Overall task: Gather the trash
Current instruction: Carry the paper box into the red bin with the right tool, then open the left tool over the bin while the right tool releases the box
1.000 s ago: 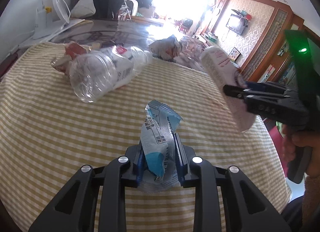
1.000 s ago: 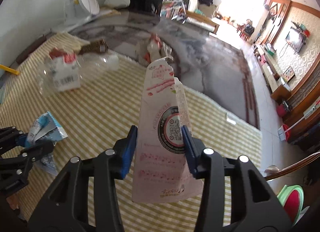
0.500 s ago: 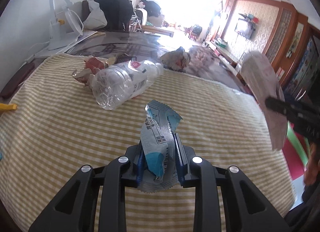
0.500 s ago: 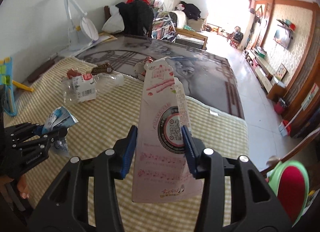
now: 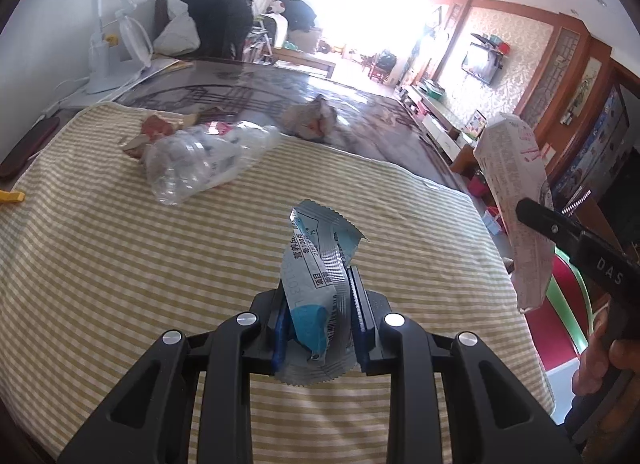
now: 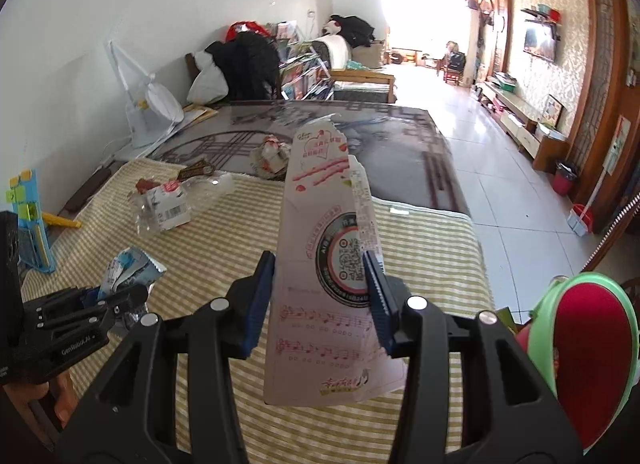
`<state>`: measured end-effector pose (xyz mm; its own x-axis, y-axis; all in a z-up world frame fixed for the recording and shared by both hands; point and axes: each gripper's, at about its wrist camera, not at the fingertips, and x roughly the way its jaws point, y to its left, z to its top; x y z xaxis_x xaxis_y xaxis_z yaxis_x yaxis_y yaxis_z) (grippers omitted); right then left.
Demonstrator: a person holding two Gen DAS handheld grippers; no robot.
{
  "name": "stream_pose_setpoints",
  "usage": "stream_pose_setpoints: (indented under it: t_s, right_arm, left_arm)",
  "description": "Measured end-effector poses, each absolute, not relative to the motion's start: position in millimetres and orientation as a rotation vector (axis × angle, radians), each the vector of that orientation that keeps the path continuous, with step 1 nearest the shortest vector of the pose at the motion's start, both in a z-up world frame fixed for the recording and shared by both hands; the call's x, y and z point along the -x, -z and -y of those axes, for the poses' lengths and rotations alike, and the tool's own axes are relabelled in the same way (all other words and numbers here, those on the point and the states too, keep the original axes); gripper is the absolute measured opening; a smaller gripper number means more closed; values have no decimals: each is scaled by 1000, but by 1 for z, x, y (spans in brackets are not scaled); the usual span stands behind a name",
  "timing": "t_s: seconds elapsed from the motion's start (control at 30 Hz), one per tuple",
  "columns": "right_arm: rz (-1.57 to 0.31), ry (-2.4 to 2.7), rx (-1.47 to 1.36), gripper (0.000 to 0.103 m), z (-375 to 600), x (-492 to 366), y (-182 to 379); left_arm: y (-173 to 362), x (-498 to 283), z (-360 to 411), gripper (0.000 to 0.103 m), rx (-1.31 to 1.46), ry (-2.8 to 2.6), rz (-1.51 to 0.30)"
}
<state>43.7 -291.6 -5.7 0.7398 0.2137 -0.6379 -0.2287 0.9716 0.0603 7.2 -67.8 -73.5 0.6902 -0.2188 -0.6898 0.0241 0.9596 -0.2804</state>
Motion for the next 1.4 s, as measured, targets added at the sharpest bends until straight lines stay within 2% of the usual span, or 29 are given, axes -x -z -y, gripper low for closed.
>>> stream_pose_setpoints:
  t_s: [0.4, 0.8, 1.3, 1.37, 1.4]
  right_arm:
    - [-665, -160, -105, 44, 353, -40, -1]
    - [-630, -47, -118, 44, 400, -28, -6]
    - [-700, 299, -284, 44, 521, -12, 14]
    - [-702, 354, -299, 58, 528, -10, 16]
    - [-681, 389, -310, 81, 530, -7, 15]
  left_arm:
    - [68, -7, 138, 24, 178, 239, -828]
    - [58, -8, 188, 24, 129, 323, -822]
    - [35, -14, 252, 24, 79, 450, -794]
    - [35, -14, 262, 24, 72, 469, -796]
    - [34, -15, 269, 24, 70, 486, -799]
